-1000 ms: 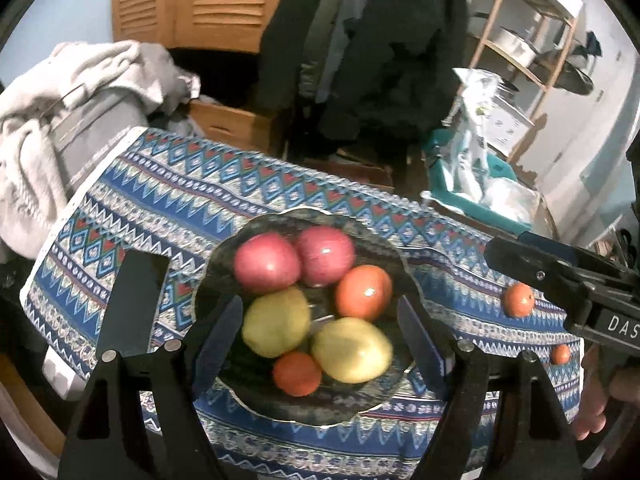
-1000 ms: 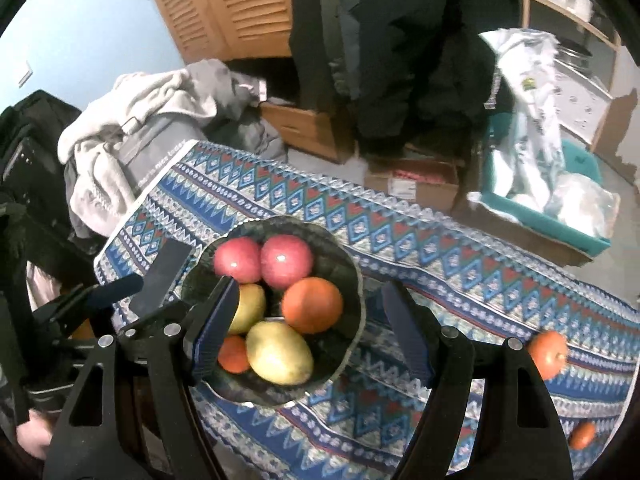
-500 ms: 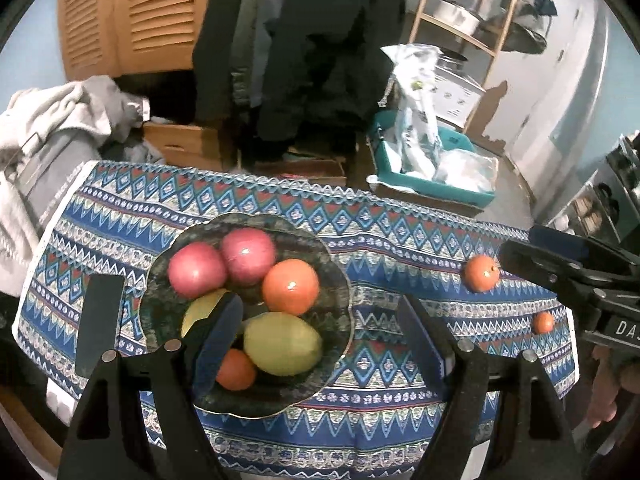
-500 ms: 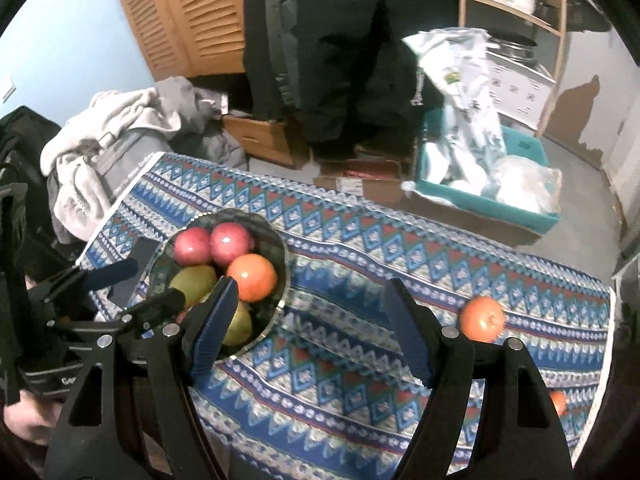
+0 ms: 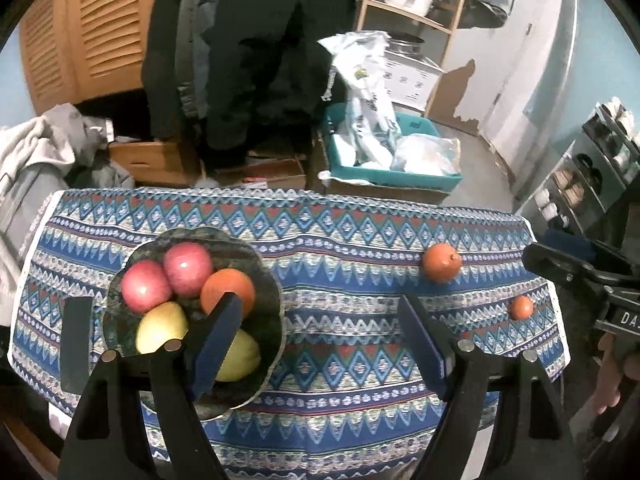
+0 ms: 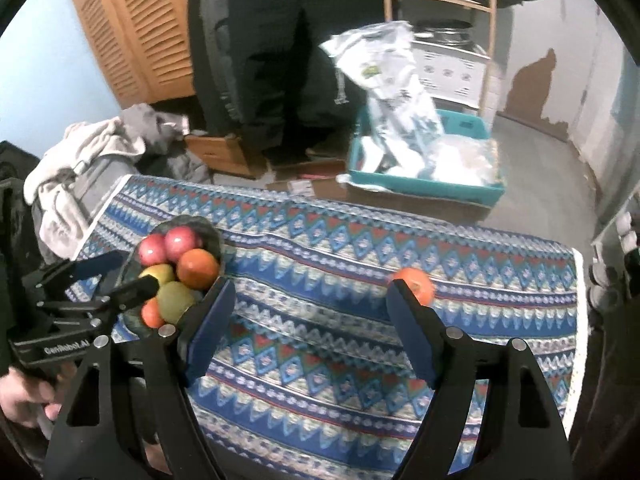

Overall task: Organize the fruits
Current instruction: 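Open both tools and withdraw them from the bowl toward the remaining oranges, then move the left tool to the large orange while the right tool approaches the smaller orange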

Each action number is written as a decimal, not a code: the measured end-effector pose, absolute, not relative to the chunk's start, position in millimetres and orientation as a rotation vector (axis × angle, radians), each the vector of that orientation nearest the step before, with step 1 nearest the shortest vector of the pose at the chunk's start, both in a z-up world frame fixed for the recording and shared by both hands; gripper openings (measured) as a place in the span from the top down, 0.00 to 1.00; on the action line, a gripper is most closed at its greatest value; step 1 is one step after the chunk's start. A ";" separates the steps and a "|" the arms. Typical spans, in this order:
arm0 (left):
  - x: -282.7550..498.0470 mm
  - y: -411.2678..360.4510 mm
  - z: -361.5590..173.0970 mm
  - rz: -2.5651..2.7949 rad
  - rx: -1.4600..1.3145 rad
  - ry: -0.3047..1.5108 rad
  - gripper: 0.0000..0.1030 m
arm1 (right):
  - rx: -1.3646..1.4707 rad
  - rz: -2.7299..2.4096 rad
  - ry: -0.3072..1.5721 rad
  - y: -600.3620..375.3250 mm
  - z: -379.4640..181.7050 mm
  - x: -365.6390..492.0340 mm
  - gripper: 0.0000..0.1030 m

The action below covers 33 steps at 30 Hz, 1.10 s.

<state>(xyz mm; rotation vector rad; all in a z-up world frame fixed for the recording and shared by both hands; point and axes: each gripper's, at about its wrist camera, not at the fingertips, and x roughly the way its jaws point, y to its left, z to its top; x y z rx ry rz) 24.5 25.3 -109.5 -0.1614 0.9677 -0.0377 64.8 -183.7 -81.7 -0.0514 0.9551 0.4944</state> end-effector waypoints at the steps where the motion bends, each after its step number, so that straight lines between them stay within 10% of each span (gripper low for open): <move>1: 26.1 21.3 -109.4 -0.047 -0.159 0.970 0.21 | -0.048 0.485 0.955 -190.5 -82.3 65.0 0.23; 33: 92.8 -119.5 -181.1 -0.251 0.031 1.101 0.21 | 0.121 0.094 1.167 -396.5 -196.6 95.2 0.23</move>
